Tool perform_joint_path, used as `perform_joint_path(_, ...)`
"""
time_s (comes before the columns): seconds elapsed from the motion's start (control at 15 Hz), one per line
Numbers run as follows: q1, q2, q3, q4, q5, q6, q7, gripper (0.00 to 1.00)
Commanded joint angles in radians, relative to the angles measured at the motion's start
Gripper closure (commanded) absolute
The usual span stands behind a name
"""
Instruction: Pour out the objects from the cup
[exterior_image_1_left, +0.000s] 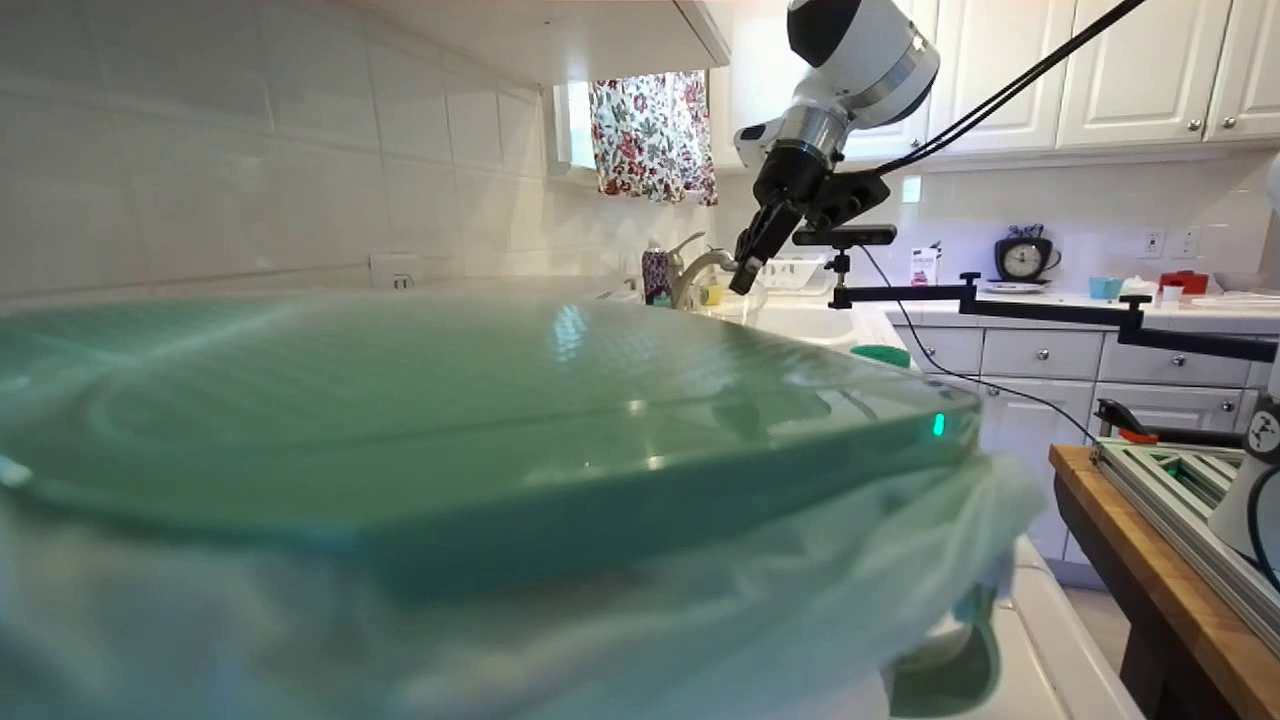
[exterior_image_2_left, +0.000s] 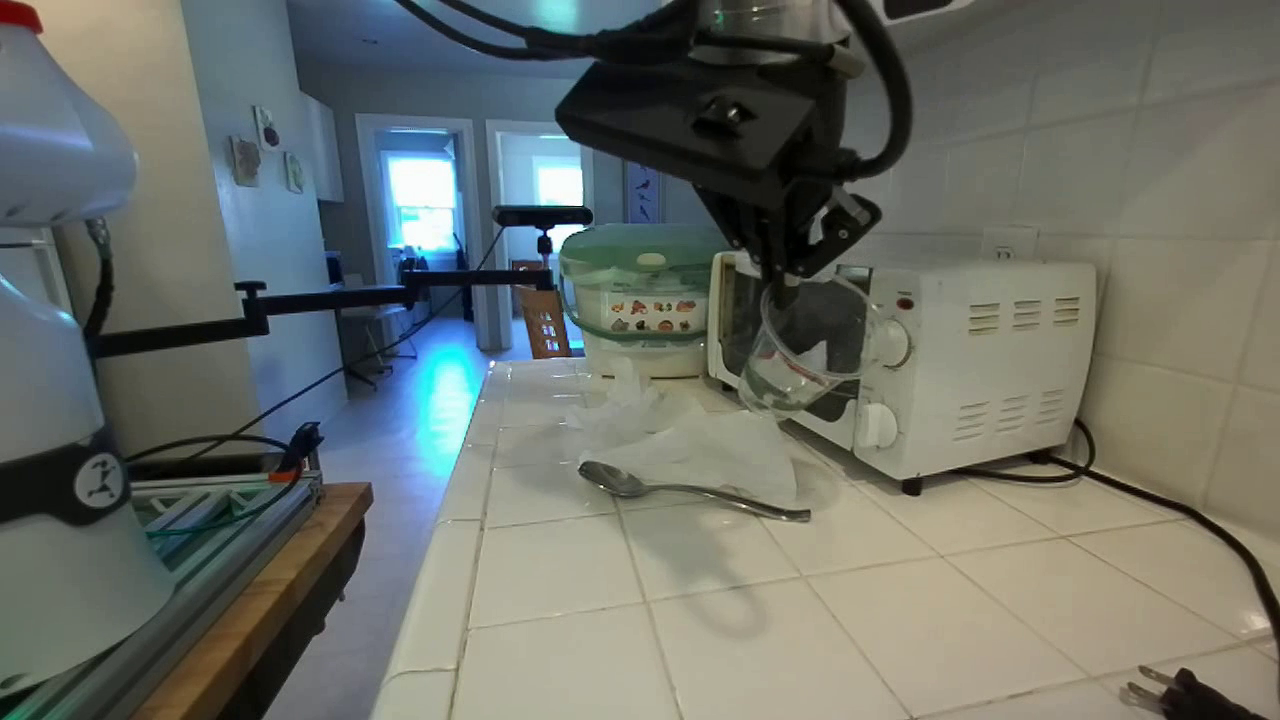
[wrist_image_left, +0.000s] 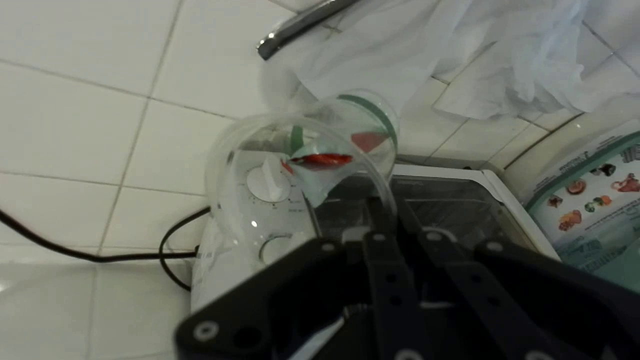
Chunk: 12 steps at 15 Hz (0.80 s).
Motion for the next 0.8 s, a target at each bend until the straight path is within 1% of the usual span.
perform_joint_path(0.0,-0.018,-0.029,0.007,-0.026,0.031,-0.044,0.058,0.98)
perform_joint_path(0.4,-0.032,-0.017,0.003,-0.017,0.018,-0.121,0.174,0.98)
perform_joint_path(0.73,-0.050,-0.002,-0.006,0.000,0.018,-0.234,0.263,0.98)
